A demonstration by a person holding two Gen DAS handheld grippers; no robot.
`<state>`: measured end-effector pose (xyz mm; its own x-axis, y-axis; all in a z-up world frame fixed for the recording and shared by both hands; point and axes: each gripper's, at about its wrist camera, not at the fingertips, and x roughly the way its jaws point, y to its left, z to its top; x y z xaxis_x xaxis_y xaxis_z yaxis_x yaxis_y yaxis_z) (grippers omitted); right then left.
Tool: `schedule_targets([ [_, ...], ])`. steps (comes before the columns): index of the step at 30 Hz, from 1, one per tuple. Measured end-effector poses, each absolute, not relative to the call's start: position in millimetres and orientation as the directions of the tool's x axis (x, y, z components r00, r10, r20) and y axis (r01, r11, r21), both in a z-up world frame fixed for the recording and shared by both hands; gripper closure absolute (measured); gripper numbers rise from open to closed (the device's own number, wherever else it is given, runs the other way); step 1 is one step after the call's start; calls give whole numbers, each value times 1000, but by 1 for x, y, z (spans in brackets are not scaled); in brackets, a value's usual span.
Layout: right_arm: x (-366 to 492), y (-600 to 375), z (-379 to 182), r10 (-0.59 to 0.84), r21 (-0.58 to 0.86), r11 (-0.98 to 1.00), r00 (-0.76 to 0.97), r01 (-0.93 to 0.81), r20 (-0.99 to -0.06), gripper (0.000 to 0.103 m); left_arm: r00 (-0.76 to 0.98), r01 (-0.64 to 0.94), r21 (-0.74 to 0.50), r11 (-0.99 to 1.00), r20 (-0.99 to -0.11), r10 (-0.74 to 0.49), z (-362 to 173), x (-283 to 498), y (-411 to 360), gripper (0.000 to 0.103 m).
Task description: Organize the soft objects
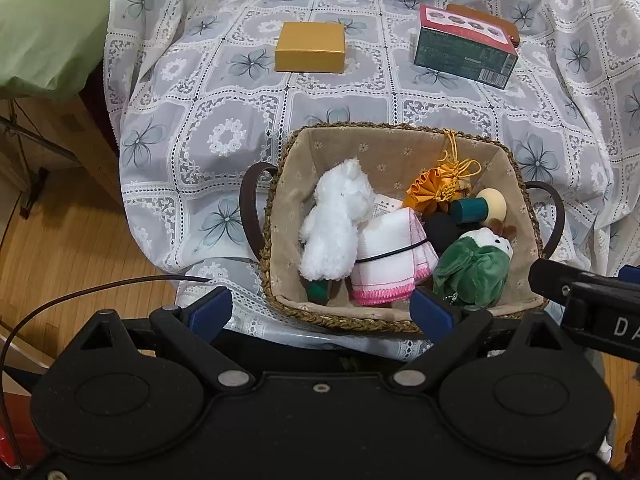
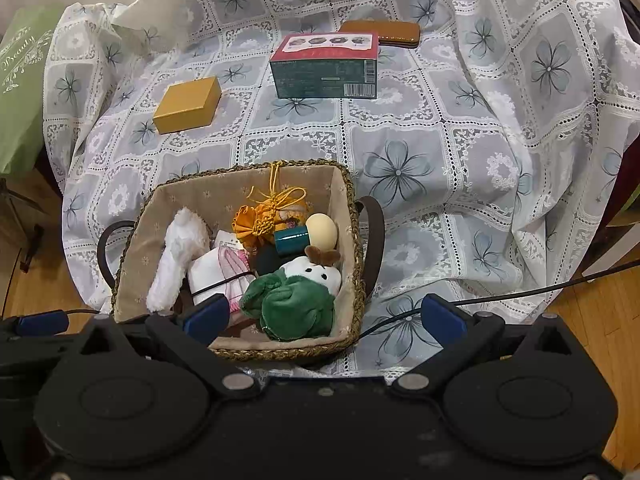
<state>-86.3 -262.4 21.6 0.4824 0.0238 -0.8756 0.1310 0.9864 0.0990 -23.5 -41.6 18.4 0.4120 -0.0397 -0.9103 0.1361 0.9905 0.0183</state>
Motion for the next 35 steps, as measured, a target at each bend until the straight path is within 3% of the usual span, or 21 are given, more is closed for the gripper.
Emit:
schedule_targets([
  [35, -86, -262, 19, 33, 104, 987, 472, 125, -881, 0, 401, 133, 16, 991, -915, -39, 16, -24, -40, 11],
])
